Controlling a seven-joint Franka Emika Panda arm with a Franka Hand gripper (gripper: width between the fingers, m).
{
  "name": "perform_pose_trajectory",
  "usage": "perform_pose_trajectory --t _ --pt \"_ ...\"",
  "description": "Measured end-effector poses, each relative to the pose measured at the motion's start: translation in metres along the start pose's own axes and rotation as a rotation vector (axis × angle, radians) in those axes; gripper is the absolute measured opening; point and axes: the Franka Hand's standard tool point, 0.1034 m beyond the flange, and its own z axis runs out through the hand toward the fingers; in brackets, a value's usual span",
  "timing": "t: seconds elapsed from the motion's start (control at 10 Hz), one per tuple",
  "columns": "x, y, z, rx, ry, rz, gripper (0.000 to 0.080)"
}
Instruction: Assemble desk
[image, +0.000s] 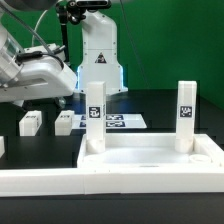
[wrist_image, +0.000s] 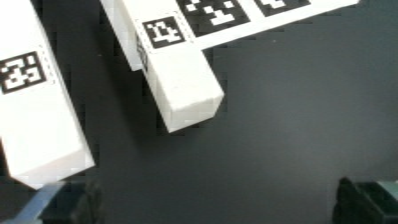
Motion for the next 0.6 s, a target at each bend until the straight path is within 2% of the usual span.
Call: perform_pose_trajectory --t 0.4,0.6 --pt "-0.001 0.001 0.003 0.001 -0.006 0.003 0.0649" --pt "-0.012 0.010 0.033 0.006 -0.056 0.025 0.0649"
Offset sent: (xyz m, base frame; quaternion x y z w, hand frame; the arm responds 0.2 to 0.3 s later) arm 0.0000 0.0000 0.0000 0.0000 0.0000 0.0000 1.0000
